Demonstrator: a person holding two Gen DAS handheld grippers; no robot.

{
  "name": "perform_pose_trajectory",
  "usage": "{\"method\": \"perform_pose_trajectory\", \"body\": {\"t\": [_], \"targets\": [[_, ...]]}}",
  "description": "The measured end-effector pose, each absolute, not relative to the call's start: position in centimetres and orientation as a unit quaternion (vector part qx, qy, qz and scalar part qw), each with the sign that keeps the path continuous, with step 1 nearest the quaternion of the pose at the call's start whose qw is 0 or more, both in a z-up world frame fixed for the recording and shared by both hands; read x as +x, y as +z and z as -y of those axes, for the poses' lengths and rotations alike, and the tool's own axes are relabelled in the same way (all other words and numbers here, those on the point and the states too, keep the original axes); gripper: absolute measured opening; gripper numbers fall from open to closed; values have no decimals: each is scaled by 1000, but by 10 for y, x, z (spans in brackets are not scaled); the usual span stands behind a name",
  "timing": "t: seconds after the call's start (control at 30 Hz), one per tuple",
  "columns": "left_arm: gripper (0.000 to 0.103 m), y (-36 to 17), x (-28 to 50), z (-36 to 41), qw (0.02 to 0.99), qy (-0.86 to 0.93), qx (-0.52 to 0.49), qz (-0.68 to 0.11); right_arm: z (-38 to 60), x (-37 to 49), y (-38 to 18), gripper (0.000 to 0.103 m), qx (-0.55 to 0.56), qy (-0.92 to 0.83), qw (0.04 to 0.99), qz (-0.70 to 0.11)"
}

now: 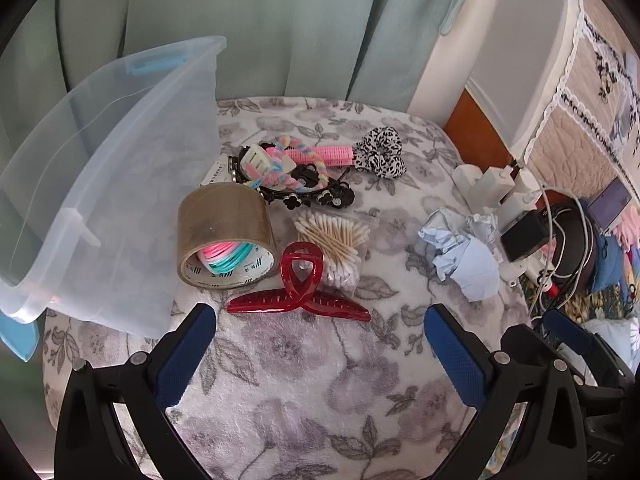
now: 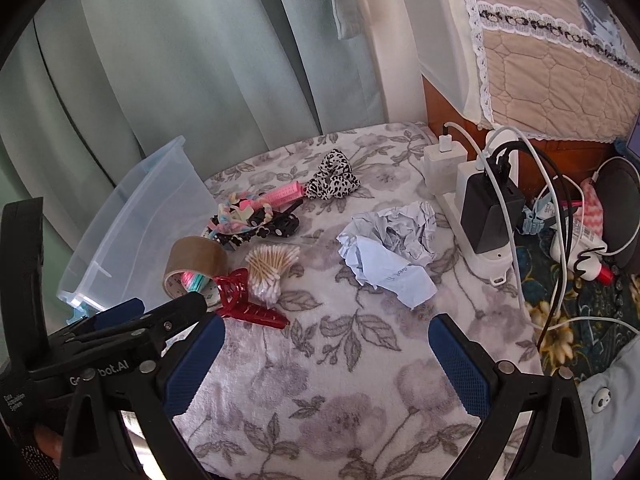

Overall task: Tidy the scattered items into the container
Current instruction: 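Close the left tool on the red claw clip while the right tool approaches the crumpled paper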

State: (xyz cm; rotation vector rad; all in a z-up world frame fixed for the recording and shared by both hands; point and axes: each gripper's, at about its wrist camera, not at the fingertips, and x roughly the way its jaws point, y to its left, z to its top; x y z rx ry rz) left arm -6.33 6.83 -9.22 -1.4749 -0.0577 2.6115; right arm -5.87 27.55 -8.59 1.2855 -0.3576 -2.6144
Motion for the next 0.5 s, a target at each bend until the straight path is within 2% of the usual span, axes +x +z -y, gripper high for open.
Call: {"method": "perform_pose_trajectory", "body": {"t": [0.07,0.3,0.5], "targets": [[103,-105,-66,-73,62,865,-497,-10,-280,-64,-94,103,444,-881,100,127],[103,-135,-82,-72,36,857,-512,-38,-291,-83,-111,103,453,-881,68,119],[103,-146,-95,-69,32,862,-506,-30,-292,-101,-122,103,456,-880,63,118]]}}
